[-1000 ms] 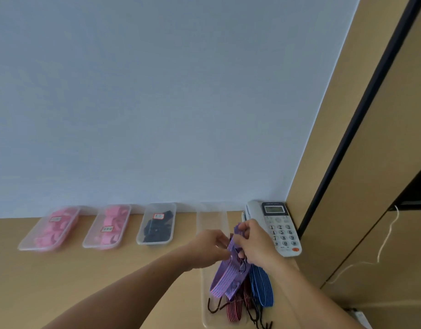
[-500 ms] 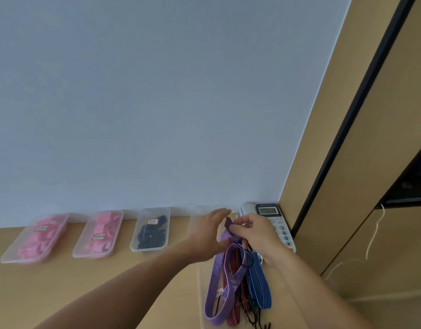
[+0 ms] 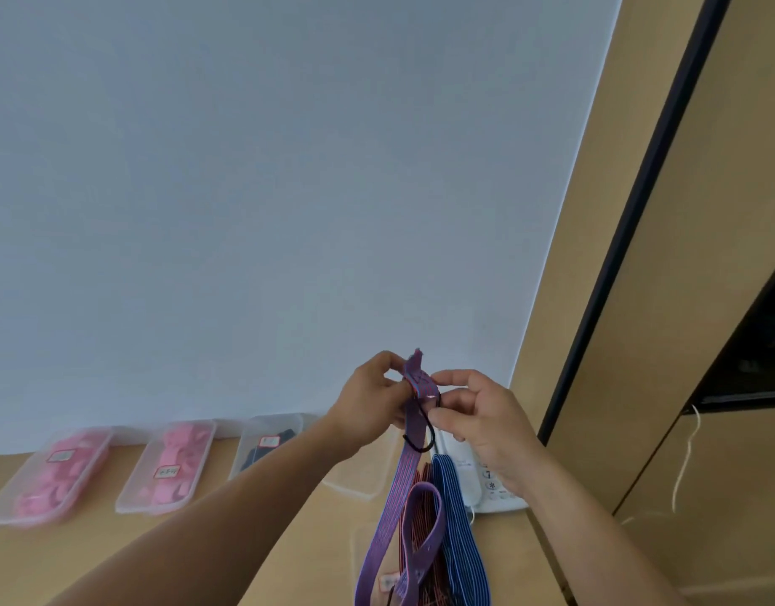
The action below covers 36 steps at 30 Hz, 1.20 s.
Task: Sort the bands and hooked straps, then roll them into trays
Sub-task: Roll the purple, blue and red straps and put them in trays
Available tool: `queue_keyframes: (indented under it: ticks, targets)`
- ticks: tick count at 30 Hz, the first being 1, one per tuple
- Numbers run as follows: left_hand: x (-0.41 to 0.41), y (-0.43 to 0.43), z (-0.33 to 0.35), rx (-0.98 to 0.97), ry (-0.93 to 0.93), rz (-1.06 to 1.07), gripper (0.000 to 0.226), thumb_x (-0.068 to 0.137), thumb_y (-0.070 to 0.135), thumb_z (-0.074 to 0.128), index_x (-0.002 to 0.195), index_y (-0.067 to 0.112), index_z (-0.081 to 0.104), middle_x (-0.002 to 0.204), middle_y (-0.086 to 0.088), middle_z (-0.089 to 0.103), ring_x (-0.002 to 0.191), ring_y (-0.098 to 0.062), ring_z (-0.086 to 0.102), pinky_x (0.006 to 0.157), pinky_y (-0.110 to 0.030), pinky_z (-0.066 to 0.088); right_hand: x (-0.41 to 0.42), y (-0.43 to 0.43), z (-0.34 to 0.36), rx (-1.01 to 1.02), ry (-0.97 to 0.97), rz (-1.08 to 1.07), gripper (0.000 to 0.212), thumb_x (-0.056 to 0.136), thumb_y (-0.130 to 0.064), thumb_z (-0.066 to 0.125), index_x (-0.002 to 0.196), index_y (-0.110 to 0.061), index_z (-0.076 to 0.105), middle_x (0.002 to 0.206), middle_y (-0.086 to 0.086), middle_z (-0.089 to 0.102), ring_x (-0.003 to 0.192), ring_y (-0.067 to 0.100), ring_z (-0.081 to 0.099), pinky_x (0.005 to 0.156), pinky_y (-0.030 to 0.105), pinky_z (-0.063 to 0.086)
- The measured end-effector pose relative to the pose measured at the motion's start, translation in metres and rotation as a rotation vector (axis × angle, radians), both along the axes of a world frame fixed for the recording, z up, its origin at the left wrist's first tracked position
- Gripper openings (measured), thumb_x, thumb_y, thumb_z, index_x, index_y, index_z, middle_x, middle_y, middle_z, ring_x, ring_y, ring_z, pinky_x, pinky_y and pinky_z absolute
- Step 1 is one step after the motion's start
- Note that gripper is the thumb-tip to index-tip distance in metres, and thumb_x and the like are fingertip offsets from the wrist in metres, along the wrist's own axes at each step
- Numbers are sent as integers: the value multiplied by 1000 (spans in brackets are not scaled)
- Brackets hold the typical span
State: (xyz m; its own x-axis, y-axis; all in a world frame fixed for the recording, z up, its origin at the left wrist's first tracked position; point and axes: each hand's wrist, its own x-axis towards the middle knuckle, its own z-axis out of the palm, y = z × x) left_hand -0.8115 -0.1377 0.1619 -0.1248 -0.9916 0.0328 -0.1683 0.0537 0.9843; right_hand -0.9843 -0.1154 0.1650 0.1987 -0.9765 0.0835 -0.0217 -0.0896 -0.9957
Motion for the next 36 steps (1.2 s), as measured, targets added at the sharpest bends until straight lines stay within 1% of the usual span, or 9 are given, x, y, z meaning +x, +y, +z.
queue_keyframes:
  ticks: [5,9,14,19,23,26,29,31,36]
  targets:
    - [0,14,5,-216,-107,36,52,81,21,64,128,30,47,126,12,59,100,-3,66,81,-22,54,-4,-2,12,-61,-8,4,32,81,2,74,104,-18,65,86,9,76,59,11,58,54,19,45]
    - [4,23,13,-353,-168,-77,42,80,19,48,119,22,66,129,10,62,116,-4,58,94,-19,44,-7,-4,17,-63,8,19,31,80,4,73,104,-15,67,87,12,76,58,15,55,59,22,47]
    - [2,28,17,-148,35,-147,40,79,42,69,110,17,69,108,-5,75,105,-21,69,95,-34,51,-3,-4,19,-77,-18,-64,28,75,2,81,95,-16,73,73,-4,70,53,15,60,57,19,50]
    - [2,27,12,-84,142,-194,22,90,0,66,108,12,70,96,-13,76,85,-20,70,80,-32,56,-2,-4,17,-85,28,-146,21,75,2,80,88,-13,72,68,1,62,51,10,58,53,17,47]
    - [-1,26,15,-36,239,-127,18,94,-1,59,106,5,71,89,-18,75,78,-24,70,75,-33,58,-1,-4,14,-98,48,-210,10,79,-8,80,83,-13,73,72,-2,71,66,7,62,60,15,48]
    - [-2,21,23,7,331,-102,18,95,1,56,108,-3,68,91,-20,74,81,-28,71,74,-33,58,0,-2,10,-40,-8,-184,10,87,-20,73,95,-14,71,84,-5,74,74,5,65,66,17,48]
    - [-2,17,30,20,359,-89,21,96,1,54,111,-9,64,95,-26,71,84,-33,69,77,-36,58,4,4,5,76,-108,-40,18,94,-23,63,102,-8,67,88,6,76,79,18,70,73,29,57]
    - [-1,15,32,11,344,-47,20,97,0,54,113,-9,63,99,-30,70,85,-34,68,79,-39,59,8,7,3,101,-119,6,18,96,-20,60,102,-4,66,82,16,75,72,25,71,67,33,59]
    - [1,13,31,-21,250,12,18,97,4,57,114,-1,62,95,-27,73,84,-35,68,83,-43,58,14,5,-1,103,24,-95,27,96,-24,62,82,-1,63,63,11,70,49,21,60,49,31,50]
